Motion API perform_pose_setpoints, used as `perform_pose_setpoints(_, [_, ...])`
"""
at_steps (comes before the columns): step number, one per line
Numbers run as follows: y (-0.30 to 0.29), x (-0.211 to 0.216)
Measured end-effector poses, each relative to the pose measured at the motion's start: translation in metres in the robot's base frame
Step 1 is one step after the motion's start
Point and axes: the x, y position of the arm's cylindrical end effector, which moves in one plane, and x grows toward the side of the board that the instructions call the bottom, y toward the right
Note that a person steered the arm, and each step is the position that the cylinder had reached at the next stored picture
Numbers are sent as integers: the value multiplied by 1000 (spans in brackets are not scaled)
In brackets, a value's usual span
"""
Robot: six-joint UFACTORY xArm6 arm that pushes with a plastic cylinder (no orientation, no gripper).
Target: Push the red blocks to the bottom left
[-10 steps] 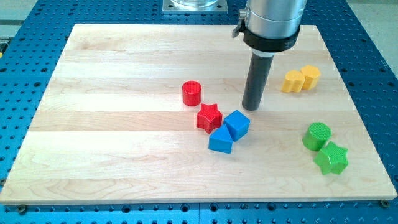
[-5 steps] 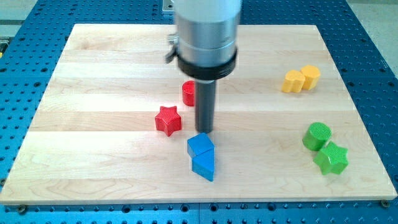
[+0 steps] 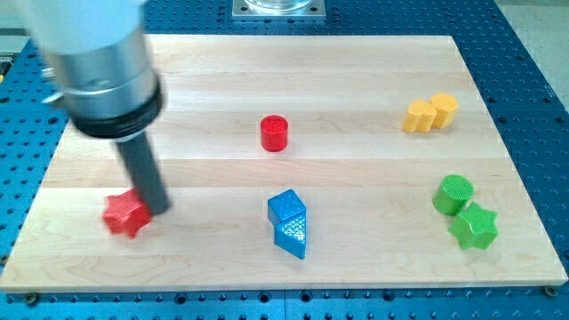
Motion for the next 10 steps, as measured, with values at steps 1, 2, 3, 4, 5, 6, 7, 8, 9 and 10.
perform_pose_setpoints(1, [-37,4])
perform_pose_setpoints(2, [-37,4])
perform_pose_setpoints(3, [-19,4])
perform_pose_setpoints(4, [-6,-2])
perform_pose_setpoints(5, [58,-14])
perform_pose_setpoints(6, [130,-55])
perform_pose_setpoints(7, [218,-90])
perform_pose_setpoints(8, [209,-106])
perform_pose_setpoints(9, [145,-97])
perform_pose_setpoints(10, [139,-97])
